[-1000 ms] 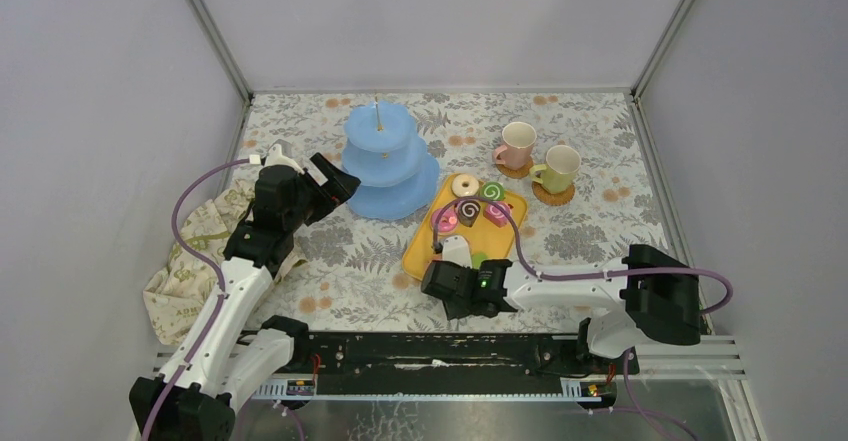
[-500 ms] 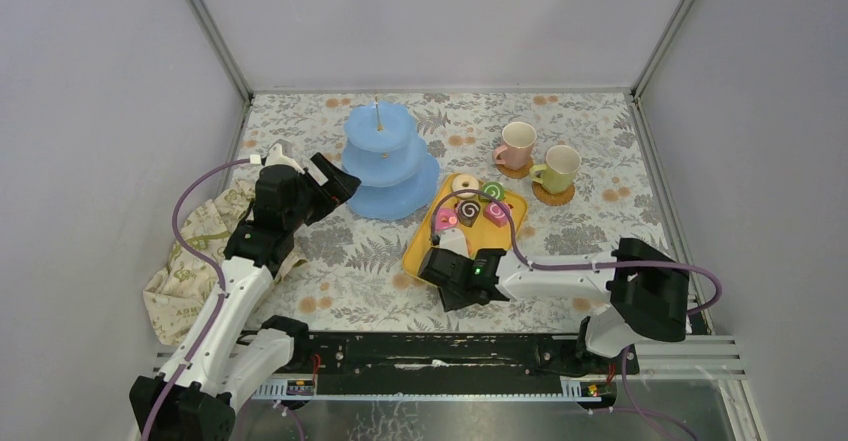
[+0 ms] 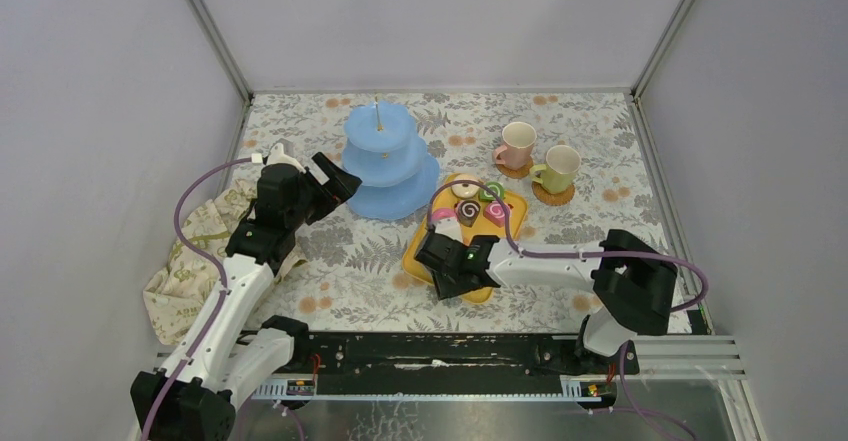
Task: Serve the afternoon tea
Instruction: Pick up the desert from the tray.
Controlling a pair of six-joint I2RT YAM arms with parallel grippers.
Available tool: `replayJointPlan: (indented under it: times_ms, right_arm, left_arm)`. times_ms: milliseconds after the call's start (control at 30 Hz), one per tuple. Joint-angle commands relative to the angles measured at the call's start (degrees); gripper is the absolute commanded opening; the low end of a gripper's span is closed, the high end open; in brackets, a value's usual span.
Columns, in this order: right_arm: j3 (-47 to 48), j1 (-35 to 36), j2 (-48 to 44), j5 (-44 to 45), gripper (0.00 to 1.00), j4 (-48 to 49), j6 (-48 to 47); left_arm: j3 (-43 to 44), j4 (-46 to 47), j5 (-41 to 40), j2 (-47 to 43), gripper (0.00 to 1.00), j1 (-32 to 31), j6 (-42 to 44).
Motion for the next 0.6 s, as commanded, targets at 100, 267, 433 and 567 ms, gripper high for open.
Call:
replayJointPlan:
  times_ms: [100, 267, 433, 567]
  right_arm:
    - [4.25, -1.89, 1.96, -1.03, 0.42, 0.90, -2.35]
    - [4.46, -2.82, 2.85, -1.24, 0.43, 1.95, -2.59]
    - [4.72, -3.77, 4.44, -1.72, 0.44, 2.86, -2.98]
    - [4.73, -4.57, 5.09, -2.24, 0.45, 3.58, -3.26]
  left_arm:
    - [0.64, 3.72, 0.71, 0.13, 1.00, 0.01, 0.32]
    - [0.48, 3.90, 0.79, 0.45, 1.00, 0.04, 0.26]
    - [0.59, 3.99, 0.65, 0.68, 1.00, 0.01, 0.23]
    - [0.44, 4.07, 0.63, 0.93, 1.00, 0.05, 0.24]
